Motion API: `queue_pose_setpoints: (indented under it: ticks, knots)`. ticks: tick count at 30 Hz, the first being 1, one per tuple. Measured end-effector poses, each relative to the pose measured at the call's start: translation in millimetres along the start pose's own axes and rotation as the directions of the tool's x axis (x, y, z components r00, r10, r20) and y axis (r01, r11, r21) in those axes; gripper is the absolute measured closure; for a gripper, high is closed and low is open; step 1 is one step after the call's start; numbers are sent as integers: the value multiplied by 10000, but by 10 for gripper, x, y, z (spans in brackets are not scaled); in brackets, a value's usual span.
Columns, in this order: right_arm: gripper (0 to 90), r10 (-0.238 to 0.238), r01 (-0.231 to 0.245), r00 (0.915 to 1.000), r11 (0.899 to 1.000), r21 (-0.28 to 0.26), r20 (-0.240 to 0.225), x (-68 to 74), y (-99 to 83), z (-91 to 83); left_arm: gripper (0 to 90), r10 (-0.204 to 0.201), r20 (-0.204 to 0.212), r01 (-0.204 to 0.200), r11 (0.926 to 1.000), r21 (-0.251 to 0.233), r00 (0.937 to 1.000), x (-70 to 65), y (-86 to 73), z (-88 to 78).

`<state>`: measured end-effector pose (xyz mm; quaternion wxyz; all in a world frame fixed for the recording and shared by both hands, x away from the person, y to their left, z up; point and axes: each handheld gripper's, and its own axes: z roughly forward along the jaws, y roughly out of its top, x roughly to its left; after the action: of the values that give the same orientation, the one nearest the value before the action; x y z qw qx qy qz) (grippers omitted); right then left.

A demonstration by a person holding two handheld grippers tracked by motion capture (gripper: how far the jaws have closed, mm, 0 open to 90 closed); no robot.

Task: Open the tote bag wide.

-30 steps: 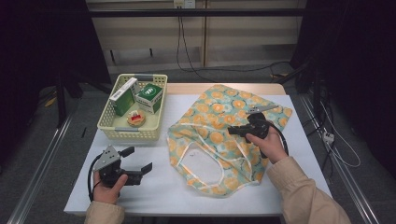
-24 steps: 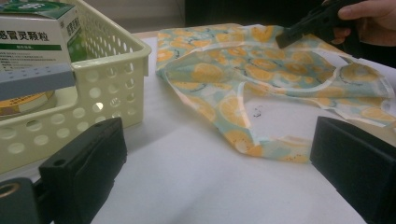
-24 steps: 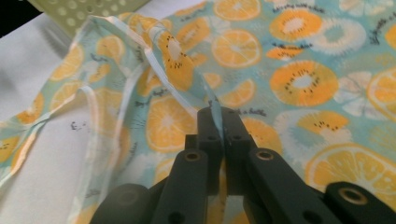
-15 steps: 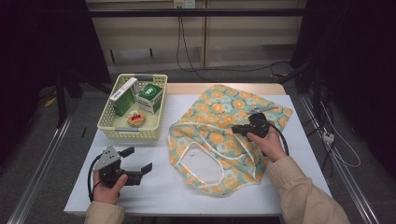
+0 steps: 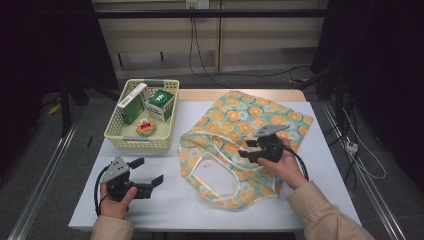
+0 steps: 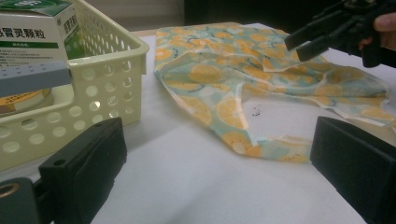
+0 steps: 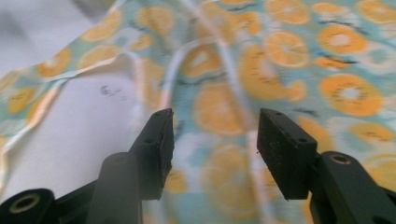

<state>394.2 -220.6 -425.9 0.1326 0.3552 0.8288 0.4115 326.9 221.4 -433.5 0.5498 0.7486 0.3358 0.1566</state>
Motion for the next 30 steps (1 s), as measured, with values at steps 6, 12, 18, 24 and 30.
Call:
queue_pose_setpoints:
  ticks: [6, 12, 18, 24, 30]
  knots:
    - [604, -324, 349, 9966, 9989, 319, -753, 261, -113, 84, 35, -22, 30, 22, 10000, -2, 10000, -13, 0, 12]
    - [656, -401, 474, 9951, 9956, 803, -907, 302, -212, 234, 35, 14, 45, -14, 10000, 8, 10000, -11, 3, 18]
    - [804, -356, 420, 9967, 9953, 872, -732, 283, -233, 267, 35, -36, 55, 36, 10000, 9, 10000, -7, -3, 24]
    - [900, -202, 290, 9951, 9955, 902, -965, 269, -231, 271, 35, -32, 94, 32, 10000, 5, 10000, 0, -2, 30]
    - [900, -10, 102, 9939, 9965, 825, -1106, 244, -187, 218, 35, -57, 58, 57, 10000, -51, 10000, 11, 7, 29]
